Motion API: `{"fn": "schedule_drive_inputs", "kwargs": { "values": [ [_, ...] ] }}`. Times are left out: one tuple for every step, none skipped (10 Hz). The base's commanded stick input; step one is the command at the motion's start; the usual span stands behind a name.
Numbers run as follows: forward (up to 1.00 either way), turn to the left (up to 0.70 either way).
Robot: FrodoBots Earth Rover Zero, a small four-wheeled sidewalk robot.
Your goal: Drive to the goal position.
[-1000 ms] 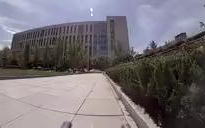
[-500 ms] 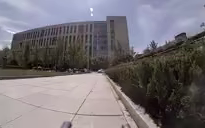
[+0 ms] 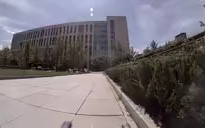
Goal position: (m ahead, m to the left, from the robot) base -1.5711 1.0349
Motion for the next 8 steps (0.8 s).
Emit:
{"fn": "schedule_drive_inputs", "kwargs": {
  "values": [
    [0.03, 0.0],
    [0.03, 0.0],
    [0.01, 0.0],
    [0.0, 0.0],
    [0.01, 0.0],
    [0.04, 0.0],
    [0.04, 0.0],
    [0.04, 0.0]
  ]
}}
